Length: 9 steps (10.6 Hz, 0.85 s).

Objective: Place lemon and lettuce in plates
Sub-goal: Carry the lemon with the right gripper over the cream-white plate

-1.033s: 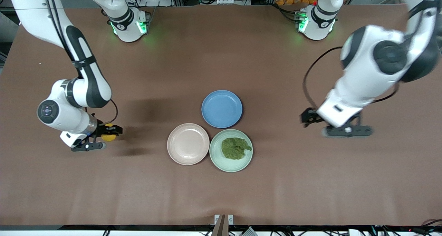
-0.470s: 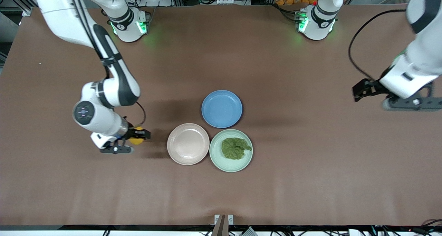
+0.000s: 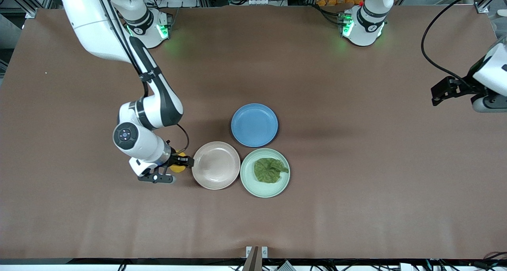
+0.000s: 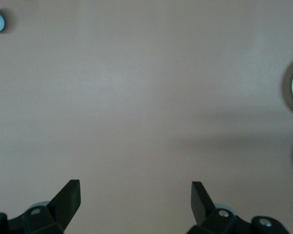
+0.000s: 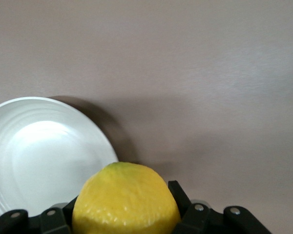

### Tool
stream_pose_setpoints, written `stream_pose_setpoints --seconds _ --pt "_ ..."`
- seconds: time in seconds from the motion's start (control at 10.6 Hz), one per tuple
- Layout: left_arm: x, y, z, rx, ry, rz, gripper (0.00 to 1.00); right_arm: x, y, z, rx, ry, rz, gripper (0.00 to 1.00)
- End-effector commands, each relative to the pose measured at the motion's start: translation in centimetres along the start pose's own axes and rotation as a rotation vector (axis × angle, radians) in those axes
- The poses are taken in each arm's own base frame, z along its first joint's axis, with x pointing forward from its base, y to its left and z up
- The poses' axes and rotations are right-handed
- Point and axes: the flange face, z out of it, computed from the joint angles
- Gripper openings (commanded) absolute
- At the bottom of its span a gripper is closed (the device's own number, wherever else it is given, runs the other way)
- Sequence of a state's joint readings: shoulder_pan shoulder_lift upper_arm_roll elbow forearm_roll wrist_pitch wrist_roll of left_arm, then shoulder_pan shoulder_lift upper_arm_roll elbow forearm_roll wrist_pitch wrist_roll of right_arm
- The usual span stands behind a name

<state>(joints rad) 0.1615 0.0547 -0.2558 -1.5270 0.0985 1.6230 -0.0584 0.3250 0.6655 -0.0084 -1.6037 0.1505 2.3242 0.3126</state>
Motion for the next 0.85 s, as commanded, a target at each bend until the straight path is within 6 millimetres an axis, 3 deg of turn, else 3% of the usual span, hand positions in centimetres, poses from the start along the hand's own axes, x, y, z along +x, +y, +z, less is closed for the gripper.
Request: stream_pose_setpoints --seconds 0.0,0.47,0.75 --pt "-2.4 -0.4 -1.2 -0.014 0.003 0.007 1.00 0.1 -3.6 1.6 0.034 -0.013 0.024 0.58" --pt "-2.8 -0.5 -1.0 -0.010 0.001 0.005 1.00 -2.0 -8.0 4.5 0.024 -0.031 0.065 0.58" --pt "-2.6 -0.6 -0.7 -0.061 -0.004 -0.008 1.00 -2.1 -10.5 5.8 0.030 -0.021 0.096 0.58"
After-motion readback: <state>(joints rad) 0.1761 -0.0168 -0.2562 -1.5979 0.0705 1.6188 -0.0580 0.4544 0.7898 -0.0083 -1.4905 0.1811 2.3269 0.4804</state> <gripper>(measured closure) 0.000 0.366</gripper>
